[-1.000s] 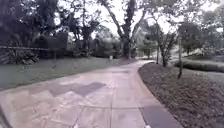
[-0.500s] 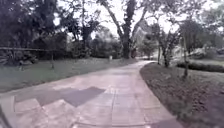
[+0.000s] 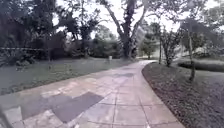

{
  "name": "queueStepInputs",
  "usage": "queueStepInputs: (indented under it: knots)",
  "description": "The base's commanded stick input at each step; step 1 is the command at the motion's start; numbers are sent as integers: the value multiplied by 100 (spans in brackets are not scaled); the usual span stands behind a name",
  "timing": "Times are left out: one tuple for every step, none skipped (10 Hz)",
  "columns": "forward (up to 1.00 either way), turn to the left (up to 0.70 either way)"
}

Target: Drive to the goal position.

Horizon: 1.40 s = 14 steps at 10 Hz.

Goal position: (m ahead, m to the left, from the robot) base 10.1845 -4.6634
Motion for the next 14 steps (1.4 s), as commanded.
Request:
queueStepInputs:
  knots:
    - [70, -35]
    - [70, -35]
    - [70, -35]
    - [70, -35]
    - [70, -35]
    - [70, -31]
    - [70, -12]
    - [70, 0]
    - [70, 0]
    - [70, 0]
    - [70, 0]
    - [70, 0]
    - [70, 0]
    - [70, 0]
